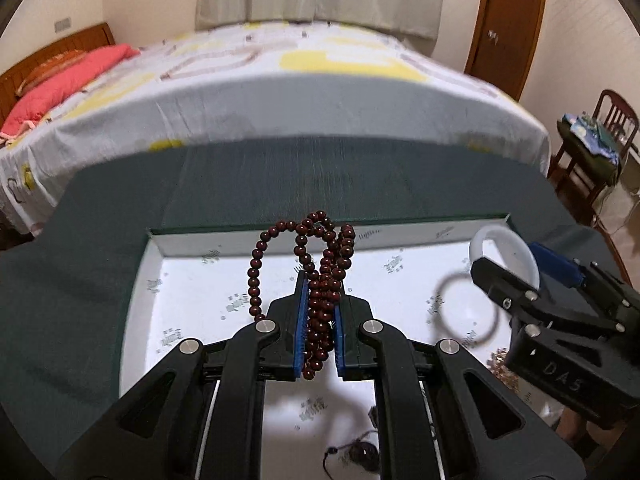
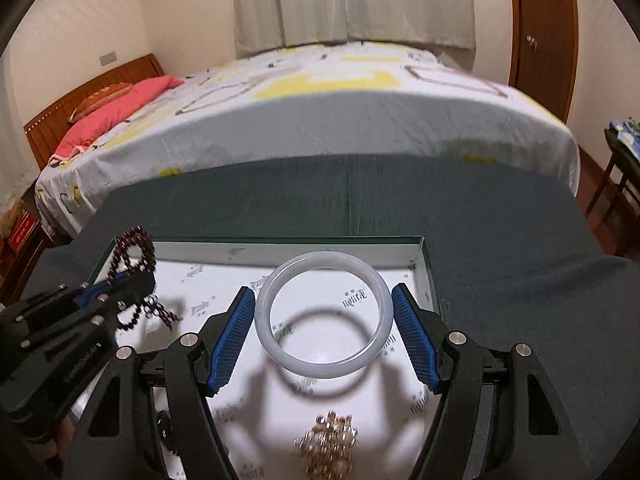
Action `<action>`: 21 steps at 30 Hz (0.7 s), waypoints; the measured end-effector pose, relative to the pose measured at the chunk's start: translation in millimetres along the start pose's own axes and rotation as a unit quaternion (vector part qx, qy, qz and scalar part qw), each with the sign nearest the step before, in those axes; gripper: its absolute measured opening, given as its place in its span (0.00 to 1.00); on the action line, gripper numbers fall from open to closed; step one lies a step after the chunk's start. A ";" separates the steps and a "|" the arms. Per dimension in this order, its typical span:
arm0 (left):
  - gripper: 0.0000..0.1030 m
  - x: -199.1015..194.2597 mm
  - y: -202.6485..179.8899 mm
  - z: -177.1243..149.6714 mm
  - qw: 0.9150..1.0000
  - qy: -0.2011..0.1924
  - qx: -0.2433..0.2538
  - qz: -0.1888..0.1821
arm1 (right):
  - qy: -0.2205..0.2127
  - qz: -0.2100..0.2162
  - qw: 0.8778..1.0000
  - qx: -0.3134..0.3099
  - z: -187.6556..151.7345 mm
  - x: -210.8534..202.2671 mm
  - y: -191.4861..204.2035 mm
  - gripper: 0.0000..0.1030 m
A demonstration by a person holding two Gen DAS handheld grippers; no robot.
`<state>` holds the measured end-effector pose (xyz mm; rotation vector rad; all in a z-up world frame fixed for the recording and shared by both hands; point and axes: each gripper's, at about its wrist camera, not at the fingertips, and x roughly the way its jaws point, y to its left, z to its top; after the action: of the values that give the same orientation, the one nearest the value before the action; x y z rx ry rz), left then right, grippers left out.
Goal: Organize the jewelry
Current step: 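Carry the bracelet and bangle into the box and open both tools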
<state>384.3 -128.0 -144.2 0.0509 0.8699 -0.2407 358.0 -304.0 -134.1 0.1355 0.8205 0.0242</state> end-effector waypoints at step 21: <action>0.55 46.2 0.9 3.9 0.997 0.078 -0.009 0.000 | 0.077 -0.009 0.997 -0.002 3.6 34.8 -6.8 0.71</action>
<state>416.1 -136.4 -176.9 0.0528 1.0280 -0.2313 384.2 -308.5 -157.9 0.1244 0.9761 0.0190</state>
